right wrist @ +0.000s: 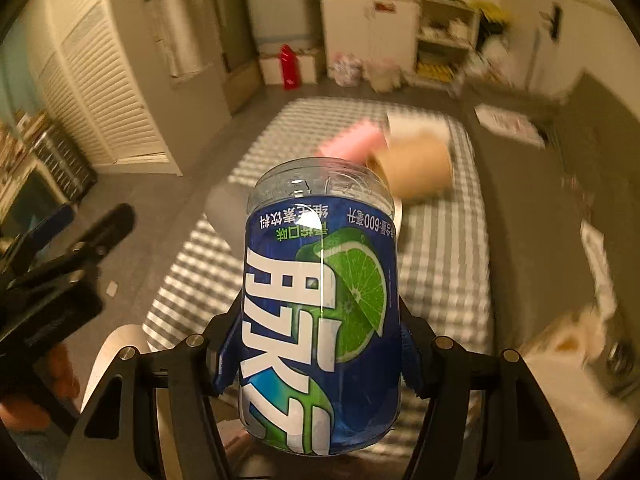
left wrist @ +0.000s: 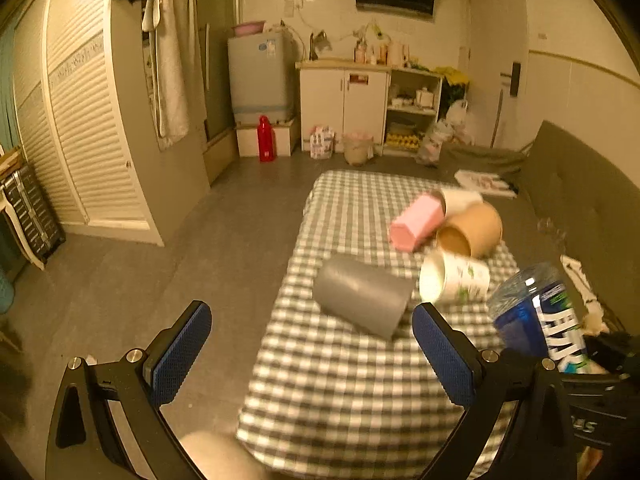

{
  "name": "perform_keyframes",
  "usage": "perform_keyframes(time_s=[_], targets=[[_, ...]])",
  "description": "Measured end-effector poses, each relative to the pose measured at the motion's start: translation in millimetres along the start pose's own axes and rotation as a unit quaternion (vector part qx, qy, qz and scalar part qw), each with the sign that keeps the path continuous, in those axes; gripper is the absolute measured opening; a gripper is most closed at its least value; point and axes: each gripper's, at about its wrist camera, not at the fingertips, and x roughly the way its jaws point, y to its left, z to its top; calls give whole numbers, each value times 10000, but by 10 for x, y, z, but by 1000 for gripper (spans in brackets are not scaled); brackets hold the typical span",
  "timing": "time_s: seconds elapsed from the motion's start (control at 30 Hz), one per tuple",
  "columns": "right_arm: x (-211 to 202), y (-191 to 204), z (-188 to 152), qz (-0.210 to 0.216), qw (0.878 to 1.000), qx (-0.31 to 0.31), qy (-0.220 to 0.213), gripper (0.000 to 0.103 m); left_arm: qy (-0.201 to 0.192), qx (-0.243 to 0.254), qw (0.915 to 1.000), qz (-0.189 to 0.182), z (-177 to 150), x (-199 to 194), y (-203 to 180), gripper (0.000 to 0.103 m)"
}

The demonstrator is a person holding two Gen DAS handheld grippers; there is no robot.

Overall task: Flip cup upside down
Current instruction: 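Lift the blue bottle with the right tool and turn it cap up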

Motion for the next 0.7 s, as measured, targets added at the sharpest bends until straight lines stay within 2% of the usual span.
perform_keyframes(time_s=[0.07,0.23,0.6,0.67,0.7], targets=[[190,-50,-112,19,9996,228,186,64,131,24,9999,33,-119,58,-18,103],[479,-129,-203,-263,9984,292,414,64,378,123,9992,97,-286,188,-69,103],[765,-292,-211,-113,9958,630,653,66,661,257,9974,149,-284,385,-183,103],[739,-350,-190,-29,9954,726,622,75,708,277,9970,160,-274,419,-209,103],[710,-380,-174,13,9955,761,569,82,742,287,9967,168,-267,437,-224,103]])
